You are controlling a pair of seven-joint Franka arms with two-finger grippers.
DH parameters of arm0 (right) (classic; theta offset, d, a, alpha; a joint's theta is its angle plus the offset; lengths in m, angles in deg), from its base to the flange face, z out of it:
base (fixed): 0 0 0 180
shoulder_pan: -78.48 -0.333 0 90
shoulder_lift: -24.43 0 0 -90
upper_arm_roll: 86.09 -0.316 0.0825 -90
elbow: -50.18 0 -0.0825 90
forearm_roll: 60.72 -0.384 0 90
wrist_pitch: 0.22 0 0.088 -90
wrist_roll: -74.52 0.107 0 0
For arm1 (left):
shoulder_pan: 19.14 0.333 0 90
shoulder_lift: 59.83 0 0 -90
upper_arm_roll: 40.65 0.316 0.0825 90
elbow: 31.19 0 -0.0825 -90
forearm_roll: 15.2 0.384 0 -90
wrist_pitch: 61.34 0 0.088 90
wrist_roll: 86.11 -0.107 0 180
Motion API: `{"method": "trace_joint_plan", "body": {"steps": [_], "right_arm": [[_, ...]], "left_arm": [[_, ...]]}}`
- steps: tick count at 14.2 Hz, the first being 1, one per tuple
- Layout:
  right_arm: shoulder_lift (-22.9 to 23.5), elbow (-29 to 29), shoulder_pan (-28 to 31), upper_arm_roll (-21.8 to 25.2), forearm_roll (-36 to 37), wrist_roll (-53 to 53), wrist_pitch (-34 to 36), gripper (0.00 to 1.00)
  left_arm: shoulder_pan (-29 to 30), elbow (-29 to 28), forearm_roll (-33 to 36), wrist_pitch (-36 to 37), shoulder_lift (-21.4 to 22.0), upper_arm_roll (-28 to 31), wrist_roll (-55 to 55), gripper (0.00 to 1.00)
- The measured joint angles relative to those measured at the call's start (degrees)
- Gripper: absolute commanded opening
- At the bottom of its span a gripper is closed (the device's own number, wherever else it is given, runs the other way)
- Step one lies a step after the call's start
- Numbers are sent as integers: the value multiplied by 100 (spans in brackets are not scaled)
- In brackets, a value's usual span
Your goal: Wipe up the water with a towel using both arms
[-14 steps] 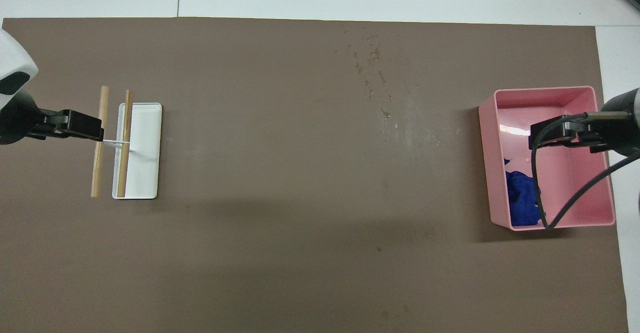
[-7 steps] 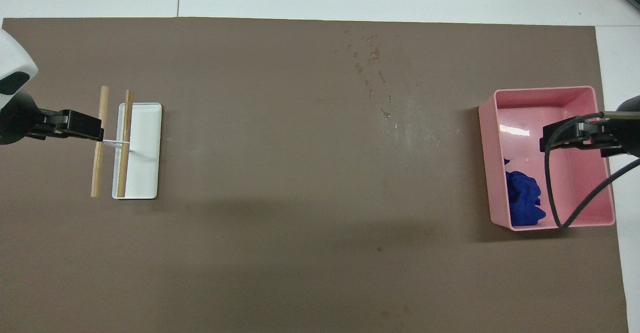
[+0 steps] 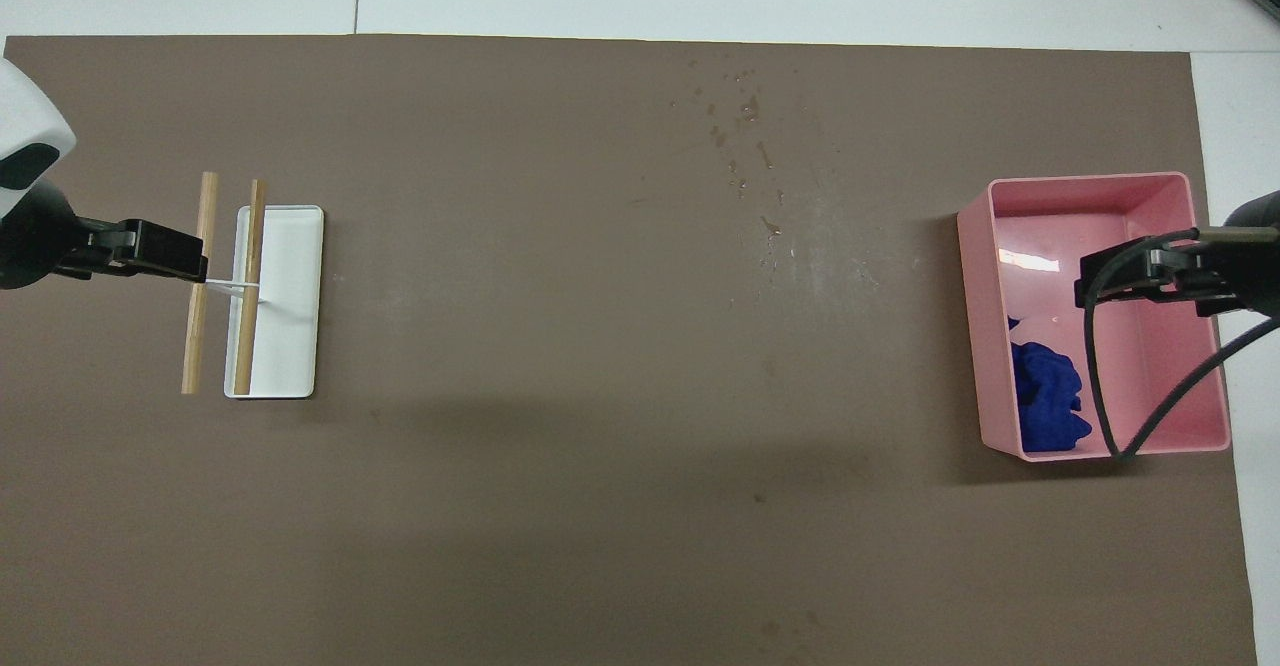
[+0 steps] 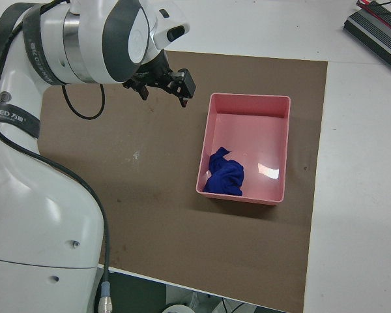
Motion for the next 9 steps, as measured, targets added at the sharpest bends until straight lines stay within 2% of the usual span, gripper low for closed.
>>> {"method": "trace_joint_plan", "body": {"steps": [4, 9], "right_arm": [[0, -19, -20, 58, 0, -1, 12, 100], [-1, -29, -377, 372, 0, -2, 21, 100]], "left_arm": [[0, 0, 0, 0, 0, 0, 0, 100], [0, 0, 0, 0, 0, 0, 0, 100]]}}
